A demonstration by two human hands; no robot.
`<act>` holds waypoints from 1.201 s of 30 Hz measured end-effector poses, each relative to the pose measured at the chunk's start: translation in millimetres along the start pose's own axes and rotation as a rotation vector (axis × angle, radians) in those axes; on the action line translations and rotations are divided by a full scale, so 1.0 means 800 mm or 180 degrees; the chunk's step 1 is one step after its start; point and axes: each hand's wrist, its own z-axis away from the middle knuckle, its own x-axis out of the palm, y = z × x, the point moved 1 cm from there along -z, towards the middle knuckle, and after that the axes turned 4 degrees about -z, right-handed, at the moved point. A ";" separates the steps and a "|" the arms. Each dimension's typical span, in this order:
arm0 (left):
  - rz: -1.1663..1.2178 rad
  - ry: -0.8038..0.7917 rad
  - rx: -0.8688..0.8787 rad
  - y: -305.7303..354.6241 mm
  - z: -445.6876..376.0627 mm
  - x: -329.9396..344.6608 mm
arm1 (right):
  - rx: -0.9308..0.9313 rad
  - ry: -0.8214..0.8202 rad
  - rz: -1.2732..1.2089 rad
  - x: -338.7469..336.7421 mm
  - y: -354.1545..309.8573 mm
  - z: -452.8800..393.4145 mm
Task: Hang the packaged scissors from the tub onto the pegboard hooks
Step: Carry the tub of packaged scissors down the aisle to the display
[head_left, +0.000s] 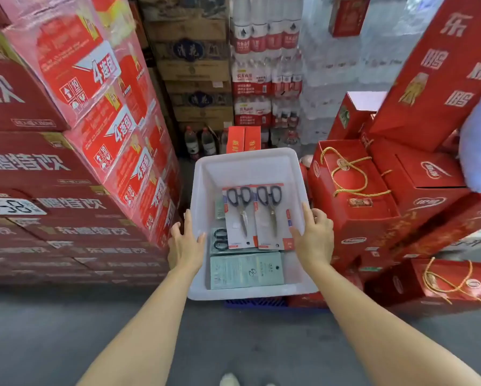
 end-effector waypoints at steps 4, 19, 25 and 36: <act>0.0216 -0.0127 -0.0094 0.004 -0.033 0.019 | 0.0331 -0.0094 0.0068 0.021 -0.001 -0.031; 0.0579 0.0389 -0.0207 -0.011 -0.043 0.022 | 0.0682 -0.0218 -0.0363 0.041 0.012 -0.040; 0.0747 0.0851 -0.0308 -0.038 0.029 -0.029 | 0.0270 -0.0291 -0.0743 0.021 -0.009 -0.001; 0.0687 0.1401 -0.1212 -0.158 0.237 -0.086 | -0.0757 -0.1239 -0.0612 0.001 -0.071 0.128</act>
